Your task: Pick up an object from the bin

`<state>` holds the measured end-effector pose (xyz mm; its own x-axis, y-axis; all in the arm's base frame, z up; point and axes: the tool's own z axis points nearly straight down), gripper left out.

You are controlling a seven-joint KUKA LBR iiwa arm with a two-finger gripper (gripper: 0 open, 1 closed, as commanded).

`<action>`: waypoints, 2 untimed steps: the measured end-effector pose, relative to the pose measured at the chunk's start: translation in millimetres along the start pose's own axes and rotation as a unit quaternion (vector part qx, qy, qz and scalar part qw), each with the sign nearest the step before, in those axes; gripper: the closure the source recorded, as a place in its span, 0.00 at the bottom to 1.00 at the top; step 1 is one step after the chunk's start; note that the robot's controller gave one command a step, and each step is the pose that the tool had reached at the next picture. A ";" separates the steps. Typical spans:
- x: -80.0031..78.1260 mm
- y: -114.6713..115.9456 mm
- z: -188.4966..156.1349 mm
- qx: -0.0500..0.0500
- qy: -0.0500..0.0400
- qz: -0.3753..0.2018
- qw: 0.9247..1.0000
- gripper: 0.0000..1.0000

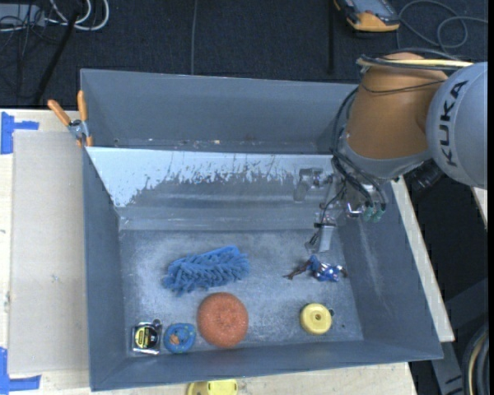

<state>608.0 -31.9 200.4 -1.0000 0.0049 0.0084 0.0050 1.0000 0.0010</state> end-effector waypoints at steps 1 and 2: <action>-1.5 0.0 -4.8 0.000 -0.004 0.000 1.000 0.00; 11.2 -32.6 61.0 0.000 -0.006 0.016 1.000 0.00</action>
Offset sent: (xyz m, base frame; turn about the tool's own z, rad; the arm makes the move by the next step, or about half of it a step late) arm -0.0275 -0.0671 -0.1304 0.0676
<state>596.1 -64.3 139.5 -0.9993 0.0371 -0.0027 0.0370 0.9993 0.0010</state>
